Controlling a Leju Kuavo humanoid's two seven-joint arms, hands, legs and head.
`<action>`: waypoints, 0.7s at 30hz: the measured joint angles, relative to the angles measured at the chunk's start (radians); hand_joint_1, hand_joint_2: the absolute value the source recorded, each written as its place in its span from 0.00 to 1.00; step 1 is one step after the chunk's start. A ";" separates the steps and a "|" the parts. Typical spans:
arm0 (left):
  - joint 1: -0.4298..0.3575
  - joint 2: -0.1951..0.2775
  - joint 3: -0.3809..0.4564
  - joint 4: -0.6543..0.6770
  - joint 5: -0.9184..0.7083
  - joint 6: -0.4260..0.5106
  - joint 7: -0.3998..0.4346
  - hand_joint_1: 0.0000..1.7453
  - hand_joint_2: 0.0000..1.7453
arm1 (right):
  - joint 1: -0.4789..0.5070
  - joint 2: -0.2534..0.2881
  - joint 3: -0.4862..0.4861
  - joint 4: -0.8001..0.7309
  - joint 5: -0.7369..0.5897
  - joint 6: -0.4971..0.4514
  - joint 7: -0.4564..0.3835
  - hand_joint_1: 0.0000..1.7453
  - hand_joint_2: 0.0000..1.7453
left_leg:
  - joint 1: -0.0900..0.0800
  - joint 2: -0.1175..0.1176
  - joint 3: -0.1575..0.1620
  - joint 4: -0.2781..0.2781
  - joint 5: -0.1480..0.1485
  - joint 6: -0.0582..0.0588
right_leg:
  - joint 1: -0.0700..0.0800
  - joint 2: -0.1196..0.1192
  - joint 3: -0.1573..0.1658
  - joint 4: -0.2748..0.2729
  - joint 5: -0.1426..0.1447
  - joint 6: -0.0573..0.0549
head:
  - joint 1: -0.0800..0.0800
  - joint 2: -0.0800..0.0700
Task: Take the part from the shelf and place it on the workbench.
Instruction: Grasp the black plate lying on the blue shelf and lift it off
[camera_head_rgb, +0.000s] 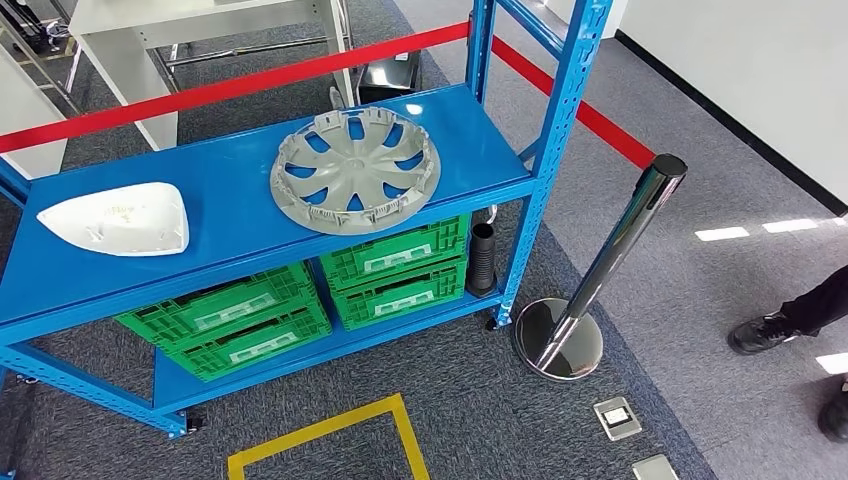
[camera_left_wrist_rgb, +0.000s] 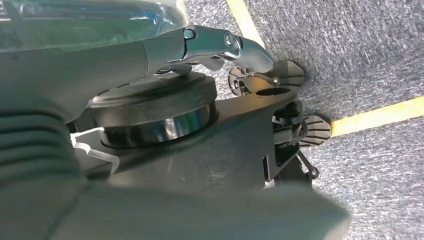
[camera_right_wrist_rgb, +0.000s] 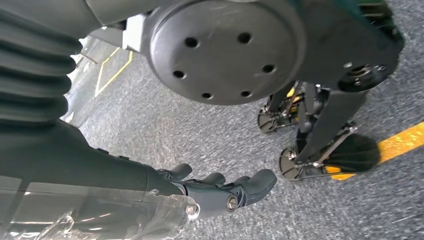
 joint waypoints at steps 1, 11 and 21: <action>-0.005 0.001 -0.018 0.002 0.015 0.007 -0.001 0.00 0.00 | -0.007 -0.005 0.018 0.000 -0.018 -0.004 -0.002 0.00 0.00 | 0.000 0.000 0.000 0.000 0.000 0.000 | 0.000 0.000 0.000 0.000 0.000 0.000 | 0.000 0.000; -0.057 0.011 -0.203 0.029 0.166 0.072 -0.013 0.00 0.00 | -0.093 -0.106 0.196 -0.050 -0.145 -0.087 -0.008 0.00 0.00 | -0.004 0.000 0.000 0.000 0.001 0.002 | -0.003 0.000 0.000 0.000 0.002 0.003 | 0.000 0.000; -0.098 0.019 -0.353 0.048 0.281 0.116 -0.023 0.00 0.00 | -0.163 -0.253 0.277 -0.216 -0.095 -0.209 0.066 0.00 0.00 | -0.006 0.000 0.000 0.000 0.002 0.004 | -0.006 0.000 0.000 0.000 0.003 0.005 | 0.000 0.000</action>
